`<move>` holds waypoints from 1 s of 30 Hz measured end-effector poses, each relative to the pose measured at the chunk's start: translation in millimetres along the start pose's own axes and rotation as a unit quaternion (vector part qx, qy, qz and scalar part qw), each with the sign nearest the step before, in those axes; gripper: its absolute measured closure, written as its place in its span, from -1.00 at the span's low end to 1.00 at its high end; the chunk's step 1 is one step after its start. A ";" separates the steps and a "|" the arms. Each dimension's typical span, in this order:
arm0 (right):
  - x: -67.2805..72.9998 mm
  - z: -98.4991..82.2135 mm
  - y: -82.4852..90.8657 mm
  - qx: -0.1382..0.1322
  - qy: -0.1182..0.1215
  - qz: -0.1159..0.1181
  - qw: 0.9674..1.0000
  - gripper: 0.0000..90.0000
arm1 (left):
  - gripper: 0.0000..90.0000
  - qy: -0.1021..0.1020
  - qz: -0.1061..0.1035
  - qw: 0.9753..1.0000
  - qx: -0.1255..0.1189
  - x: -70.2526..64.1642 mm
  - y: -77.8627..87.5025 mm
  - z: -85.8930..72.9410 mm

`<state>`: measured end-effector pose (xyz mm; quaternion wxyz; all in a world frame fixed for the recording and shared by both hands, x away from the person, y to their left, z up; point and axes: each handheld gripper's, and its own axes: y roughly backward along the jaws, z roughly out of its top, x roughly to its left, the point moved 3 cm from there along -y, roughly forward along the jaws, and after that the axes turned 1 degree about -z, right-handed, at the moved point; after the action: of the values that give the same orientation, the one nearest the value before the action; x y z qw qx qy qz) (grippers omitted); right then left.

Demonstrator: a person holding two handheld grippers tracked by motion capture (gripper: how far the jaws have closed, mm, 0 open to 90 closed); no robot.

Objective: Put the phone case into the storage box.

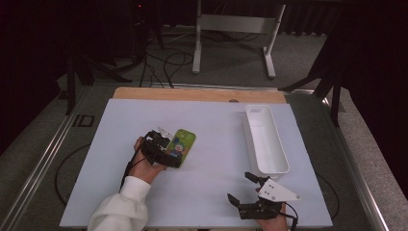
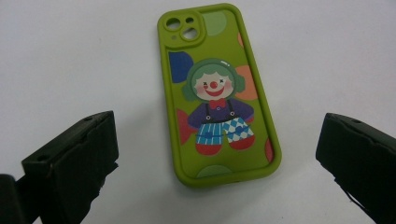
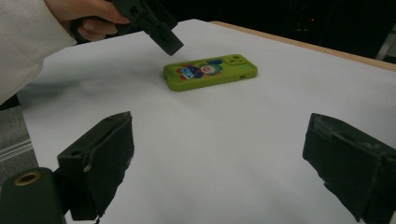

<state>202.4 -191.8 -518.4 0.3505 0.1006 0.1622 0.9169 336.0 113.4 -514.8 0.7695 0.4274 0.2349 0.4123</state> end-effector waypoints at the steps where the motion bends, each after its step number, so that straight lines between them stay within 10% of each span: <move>1: 0.0 0.0 0.0 0.000 0.000 0.000 1.000 -0.80 | -1.00 0.001 -0.001 1.000 0.001 -0.1 -0.8 0.4; 30: 0.0 -0.5 -0.4 0.003 0.000 -0.001 1.000 -0.80 | -1.00 0.026 -0.022 0.998 0.050 3.3 -19.3 6.6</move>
<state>202.5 -191.7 -519.0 0.3510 0.1013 0.1649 0.9162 350.9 107.4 -527.8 0.7499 0.4490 0.2844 0.3940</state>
